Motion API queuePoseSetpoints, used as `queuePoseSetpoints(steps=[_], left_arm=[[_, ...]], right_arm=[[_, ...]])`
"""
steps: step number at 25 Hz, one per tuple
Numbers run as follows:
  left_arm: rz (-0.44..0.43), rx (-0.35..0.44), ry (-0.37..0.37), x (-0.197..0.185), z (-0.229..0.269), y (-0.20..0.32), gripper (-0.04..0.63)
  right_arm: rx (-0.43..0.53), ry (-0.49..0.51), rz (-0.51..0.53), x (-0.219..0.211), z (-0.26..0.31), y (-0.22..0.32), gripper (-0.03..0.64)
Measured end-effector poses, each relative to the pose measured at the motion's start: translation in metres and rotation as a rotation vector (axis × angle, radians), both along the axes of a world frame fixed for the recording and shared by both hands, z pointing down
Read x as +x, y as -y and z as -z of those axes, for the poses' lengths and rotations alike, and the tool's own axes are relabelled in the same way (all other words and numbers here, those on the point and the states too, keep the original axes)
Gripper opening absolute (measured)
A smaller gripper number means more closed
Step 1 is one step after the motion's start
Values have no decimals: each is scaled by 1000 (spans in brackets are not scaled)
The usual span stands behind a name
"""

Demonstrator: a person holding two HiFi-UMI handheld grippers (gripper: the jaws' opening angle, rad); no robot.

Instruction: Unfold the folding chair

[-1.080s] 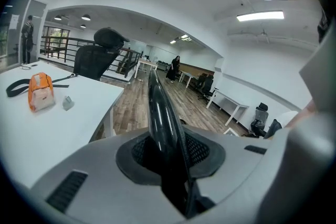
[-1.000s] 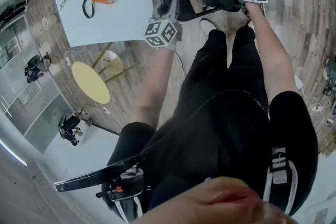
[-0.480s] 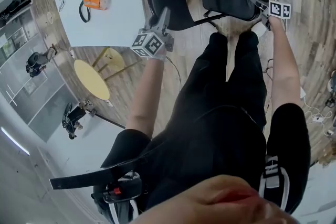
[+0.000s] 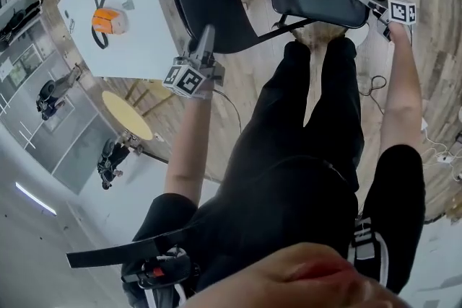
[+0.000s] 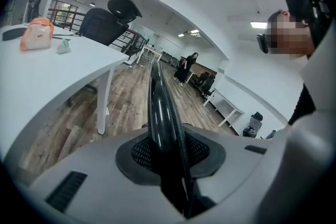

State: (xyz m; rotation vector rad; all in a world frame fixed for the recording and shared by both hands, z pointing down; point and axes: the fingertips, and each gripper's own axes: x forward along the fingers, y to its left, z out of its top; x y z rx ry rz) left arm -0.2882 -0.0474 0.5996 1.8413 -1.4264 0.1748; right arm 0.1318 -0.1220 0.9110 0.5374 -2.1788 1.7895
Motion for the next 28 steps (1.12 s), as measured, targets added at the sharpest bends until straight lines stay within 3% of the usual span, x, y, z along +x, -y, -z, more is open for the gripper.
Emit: queuePoseSetpoints(steps=[4, 12, 17, 21, 23, 24, 26, 28], left_arm=[[5, -27, -8, 7, -12, 0, 87], [-5, -64, -24, 29, -35, 1, 89], [-92, -65, -22, 61, -36, 5, 87], [-128, -73, -16, 88, -37, 6, 91], [-108, -79, -10, 86, -38, 4, 84], [-102, -81, -7, 84, -39, 4, 84], [-102, -87, 9, 83, -39, 5, 84], [-114, -93, 31, 86, -38, 6, 86]], right_arm=[[-17, 93, -15, 12, -15, 2, 224], [-42, 99, -2, 60, -64, 2, 229], [-58, 124, -16, 74, -90, 0, 232], [-134, 116, -74, 88, -108, -6, 241], [-245, 132, -130, 86, -108, -15, 247], [-238, 132, -124, 86, -108, -14, 250], [-85, 149, -54, 85, -106, -2, 252], [-42, 165, -59, 85, -101, 2, 266]])
